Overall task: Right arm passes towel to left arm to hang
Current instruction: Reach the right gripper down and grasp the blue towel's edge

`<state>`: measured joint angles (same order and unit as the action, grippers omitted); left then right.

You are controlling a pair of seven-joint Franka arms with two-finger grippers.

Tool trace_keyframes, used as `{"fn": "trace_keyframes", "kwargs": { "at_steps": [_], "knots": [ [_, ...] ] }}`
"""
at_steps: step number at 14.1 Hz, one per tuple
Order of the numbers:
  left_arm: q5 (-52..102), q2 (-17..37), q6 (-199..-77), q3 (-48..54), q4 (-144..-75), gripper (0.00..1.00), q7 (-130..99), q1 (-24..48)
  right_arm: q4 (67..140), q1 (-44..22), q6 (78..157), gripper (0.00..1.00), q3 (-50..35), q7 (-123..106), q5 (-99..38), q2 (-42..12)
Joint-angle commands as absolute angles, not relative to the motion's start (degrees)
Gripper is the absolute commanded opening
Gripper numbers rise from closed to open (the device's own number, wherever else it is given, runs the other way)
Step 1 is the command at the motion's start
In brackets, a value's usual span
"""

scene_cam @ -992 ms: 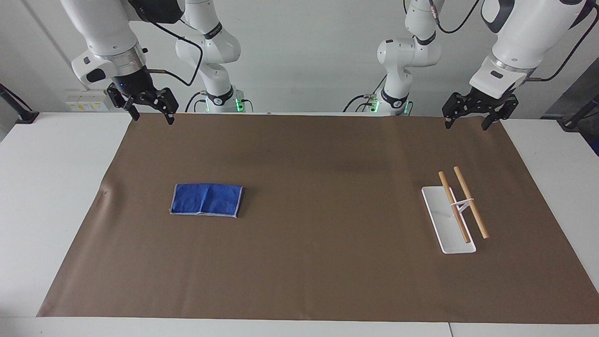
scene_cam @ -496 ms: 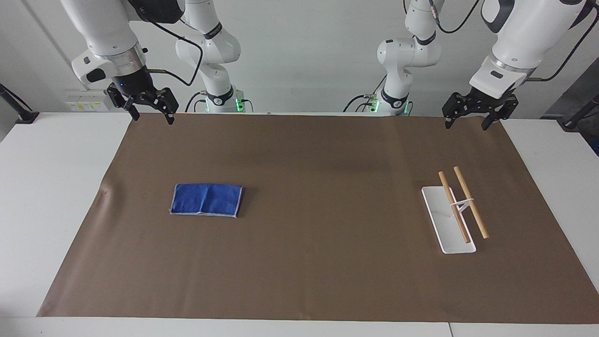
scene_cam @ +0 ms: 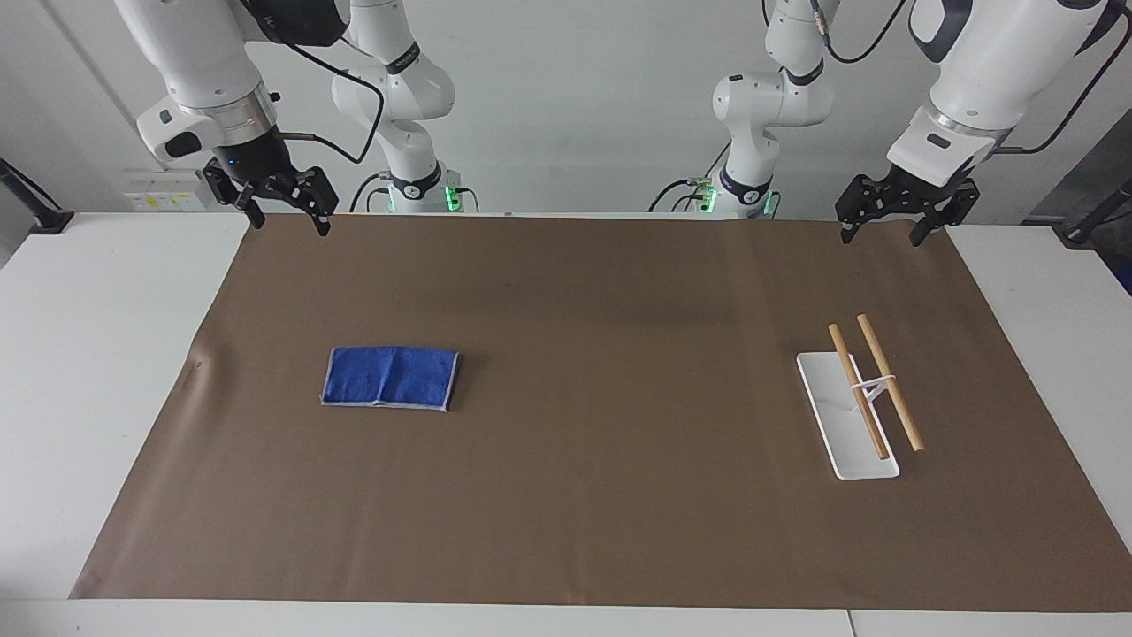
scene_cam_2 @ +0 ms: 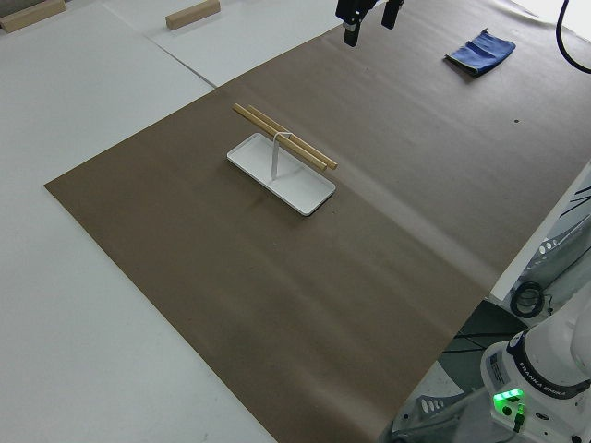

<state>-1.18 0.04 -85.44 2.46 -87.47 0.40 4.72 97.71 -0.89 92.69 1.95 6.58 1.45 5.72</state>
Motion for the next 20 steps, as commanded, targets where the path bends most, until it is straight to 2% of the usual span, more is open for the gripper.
{"fn": "trace_keyframes", "kwargs": {
  "at_steps": [1, 3, 7, 14, 16, 20],
  "knots": [
    [-2.11, -1.14, -84.9, 2.72, -88.59, 1.0, 0.62, 4.31, 103.78, -0.44, 97.54, 1.0, 1.67, 5.8, 1.14, 8.7],
    [-2.11, -1.14, -84.9, 2.72, -88.59, 1.0, 0.62, 4.31, 107.47, -0.79, 101.32, 1.0, 1.58, 5.54, 1.06, 9.4],
    [-2.11, -1.14, -84.9, 2.72, -88.68, 1.0, 0.62, 4.31, 112.23, -1.84, 108.96, 1.0, 1.41, 4.4, 0.79, 7.22],
    [-2.11, -1.14, -84.9, 2.72, -88.68, 1.0, 0.62, 4.31, 118.55, -4.04, 127.06, 1.0, 1.41, 3.69, 0.7, -2.97],
    [-2.11, -1.14, -84.9, 2.72, -88.68, 1.0, 0.62, 4.31, 120.49, -4.04, 132.6, 1.0, 1.41, 3.17, -3.06, -5.7],
    [-2.11, -1.14, -84.9, 2.72, -88.68, 1.0, 0.62, 4.31, 123.21, -4.13, 138.85, 1.0, 1.41, -0.52, -3.69, -9.14]
  ]
}}
